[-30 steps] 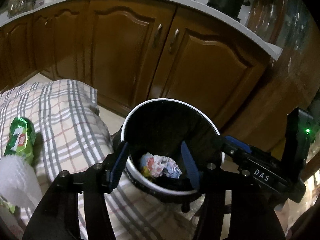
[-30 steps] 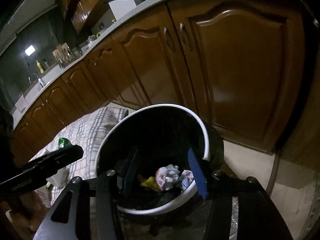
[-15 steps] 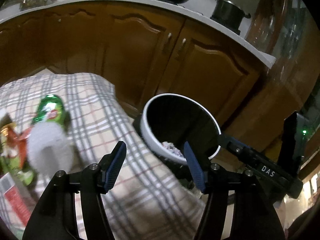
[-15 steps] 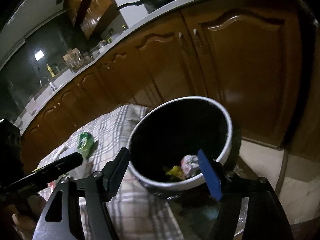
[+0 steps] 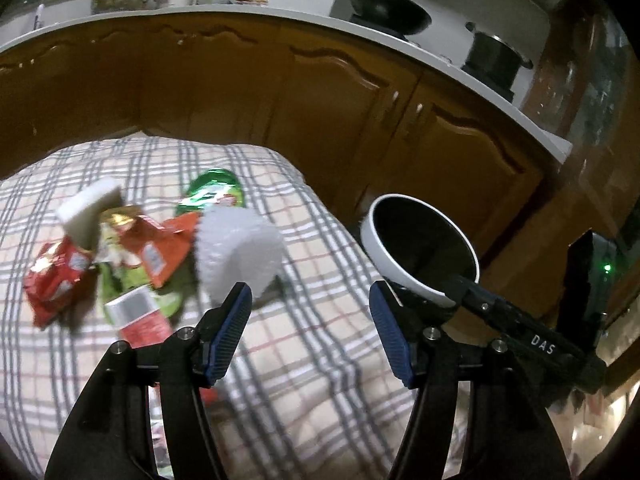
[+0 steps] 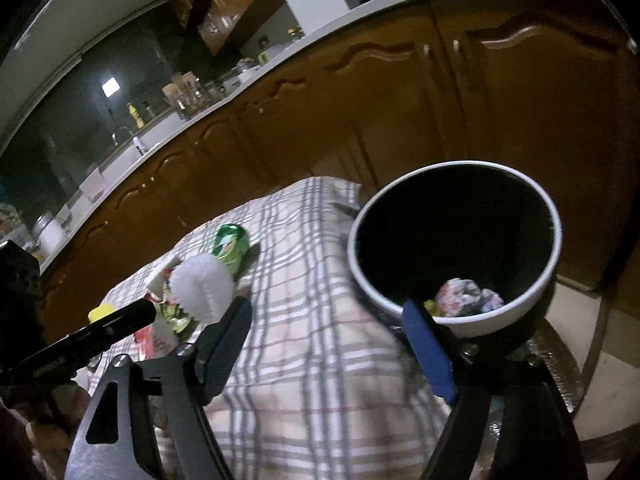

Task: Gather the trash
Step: 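Grasp red snack bag with left tool while right tool grasps white foam net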

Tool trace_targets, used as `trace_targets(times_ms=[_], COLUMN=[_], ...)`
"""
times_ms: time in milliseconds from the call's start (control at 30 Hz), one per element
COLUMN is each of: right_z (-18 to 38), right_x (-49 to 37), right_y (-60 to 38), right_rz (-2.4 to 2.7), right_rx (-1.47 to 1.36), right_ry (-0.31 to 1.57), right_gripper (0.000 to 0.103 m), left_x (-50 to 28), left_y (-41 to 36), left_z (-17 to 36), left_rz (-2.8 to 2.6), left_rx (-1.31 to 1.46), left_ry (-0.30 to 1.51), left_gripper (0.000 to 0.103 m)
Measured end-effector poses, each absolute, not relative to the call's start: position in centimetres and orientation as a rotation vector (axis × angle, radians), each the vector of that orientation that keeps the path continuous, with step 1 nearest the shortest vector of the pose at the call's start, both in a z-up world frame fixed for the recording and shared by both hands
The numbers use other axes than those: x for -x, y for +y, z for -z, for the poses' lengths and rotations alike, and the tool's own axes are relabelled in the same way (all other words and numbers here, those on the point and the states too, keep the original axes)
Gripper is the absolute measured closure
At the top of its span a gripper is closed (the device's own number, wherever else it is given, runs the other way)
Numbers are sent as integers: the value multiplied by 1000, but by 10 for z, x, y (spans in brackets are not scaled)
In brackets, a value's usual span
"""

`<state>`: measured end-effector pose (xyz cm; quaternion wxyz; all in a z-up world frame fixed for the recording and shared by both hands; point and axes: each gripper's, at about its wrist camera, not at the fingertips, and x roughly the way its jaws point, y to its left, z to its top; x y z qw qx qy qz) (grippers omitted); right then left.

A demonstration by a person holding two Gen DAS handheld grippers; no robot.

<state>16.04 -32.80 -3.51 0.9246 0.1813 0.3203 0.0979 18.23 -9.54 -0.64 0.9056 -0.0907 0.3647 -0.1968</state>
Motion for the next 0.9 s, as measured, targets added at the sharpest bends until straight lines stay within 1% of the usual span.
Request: trace_targets(times_ms=[200, 533, 900], right_z=[32, 25, 32], right_x=[-159, -165, -184], right_y=[-301, -254, -221], right_rz=[-248, -321, -358], right_rx=[-344, -300, -259], right_ry=[657, 658, 684], right_gripper=[17, 16, 16], left_x=[-173, -163, -169], left_y=[-66, -13, 34], left_z=[4, 10, 26], left_rz=[355, 250, 149], left_rx=[200, 236, 259], left_ry=[727, 719, 743], left_gripper=[41, 41, 41])
